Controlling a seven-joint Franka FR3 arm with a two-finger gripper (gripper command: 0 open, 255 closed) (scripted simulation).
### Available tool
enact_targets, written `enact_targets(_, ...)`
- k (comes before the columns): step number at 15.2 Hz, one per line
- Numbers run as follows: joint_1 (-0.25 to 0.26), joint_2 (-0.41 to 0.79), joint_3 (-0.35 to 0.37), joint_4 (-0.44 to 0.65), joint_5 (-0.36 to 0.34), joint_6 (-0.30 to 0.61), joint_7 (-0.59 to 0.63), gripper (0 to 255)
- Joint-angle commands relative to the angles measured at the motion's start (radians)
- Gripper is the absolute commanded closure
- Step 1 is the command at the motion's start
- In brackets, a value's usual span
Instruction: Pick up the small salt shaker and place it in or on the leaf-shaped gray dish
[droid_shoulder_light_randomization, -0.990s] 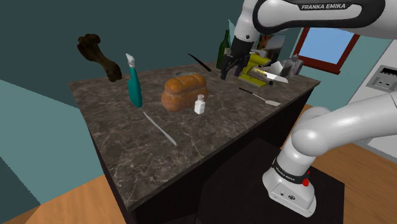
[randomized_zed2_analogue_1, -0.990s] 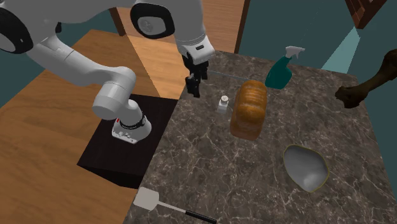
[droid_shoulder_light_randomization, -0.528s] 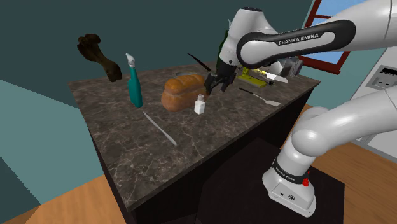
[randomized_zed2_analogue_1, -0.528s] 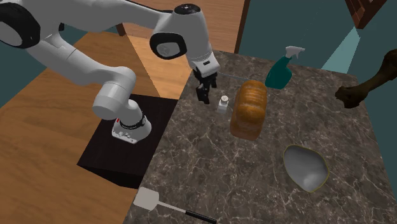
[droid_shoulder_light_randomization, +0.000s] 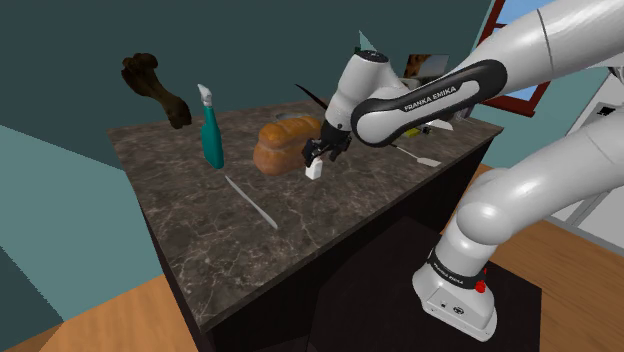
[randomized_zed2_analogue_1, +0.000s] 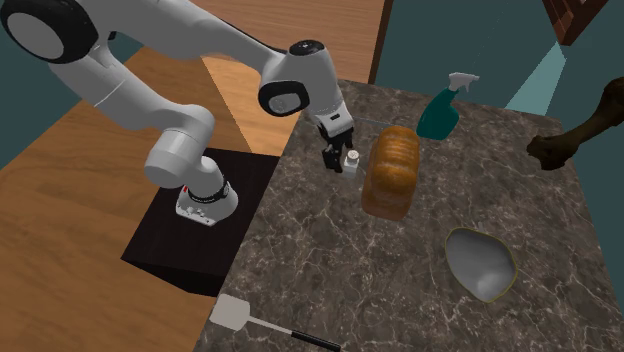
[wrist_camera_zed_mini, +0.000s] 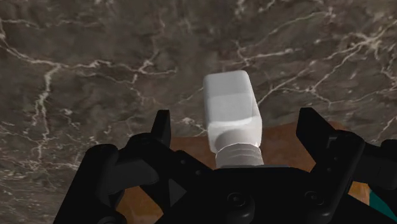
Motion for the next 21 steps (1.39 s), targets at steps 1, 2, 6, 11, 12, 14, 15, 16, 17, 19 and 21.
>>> enact_targets(1,-0.009,0.032,0.008,-0.003,-0.008,0.038,0.009,0)
enact_targets(2,-0.014,0.047,0.011,-0.005,-0.012,0.055,0.012,0)
enact_targets(6,-0.027,0.086,0.020,-0.010,-0.025,0.099,0.021,0)
enact_targets(11,-0.027,0.086,0.020,-0.010,-0.025,0.099,0.021,0)
enact_targets(12,-0.027,0.086,0.020,-0.010,-0.025,0.099,0.021,0)
enact_targets(14,-0.027,0.086,0.020,-0.010,-0.025,0.099,0.021,255)
enact_targets(15,-0.027,0.086,0.020,-0.010,-0.025,0.099,0.021,255)
enact_targets(16,-0.027,0.086,0.020,-0.010,-0.025,0.099,0.021,255)
enact_targets(17,-0.027,0.086,0.020,-0.010,-0.025,0.099,0.021,255)
enact_targets(19,-0.027,0.086,0.020,-0.010,-0.025,0.099,0.021,255)
enact_targets(21,-0.027,0.086,0.020,-0.010,-0.025,0.099,0.021,255)
